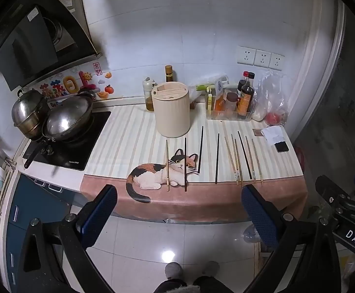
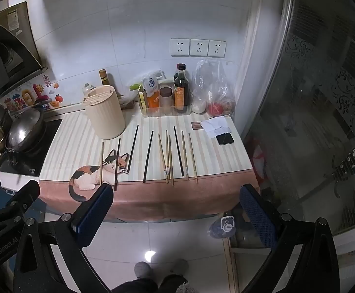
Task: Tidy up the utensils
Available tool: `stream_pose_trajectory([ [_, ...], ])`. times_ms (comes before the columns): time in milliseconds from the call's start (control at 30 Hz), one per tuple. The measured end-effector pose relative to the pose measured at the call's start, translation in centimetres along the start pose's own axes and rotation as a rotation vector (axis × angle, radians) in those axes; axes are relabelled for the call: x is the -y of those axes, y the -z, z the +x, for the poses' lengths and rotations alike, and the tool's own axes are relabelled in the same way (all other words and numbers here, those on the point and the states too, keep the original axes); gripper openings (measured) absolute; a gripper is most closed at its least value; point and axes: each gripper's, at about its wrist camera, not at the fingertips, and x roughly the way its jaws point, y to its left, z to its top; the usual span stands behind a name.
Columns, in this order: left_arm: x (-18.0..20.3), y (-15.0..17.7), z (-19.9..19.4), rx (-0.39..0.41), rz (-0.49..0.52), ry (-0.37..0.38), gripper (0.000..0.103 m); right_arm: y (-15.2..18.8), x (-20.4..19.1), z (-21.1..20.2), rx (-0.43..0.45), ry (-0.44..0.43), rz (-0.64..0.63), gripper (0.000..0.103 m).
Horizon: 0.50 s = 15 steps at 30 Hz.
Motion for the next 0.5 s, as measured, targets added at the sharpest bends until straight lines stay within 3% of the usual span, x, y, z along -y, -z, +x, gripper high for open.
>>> stream_pose_trajectory([
  [500,0.05,-0.52,-0.1,-0.003,0.009,0.001,0.103,-0.22,0.35,0.03,-0.004,0.007,-0.003,0.103],
])
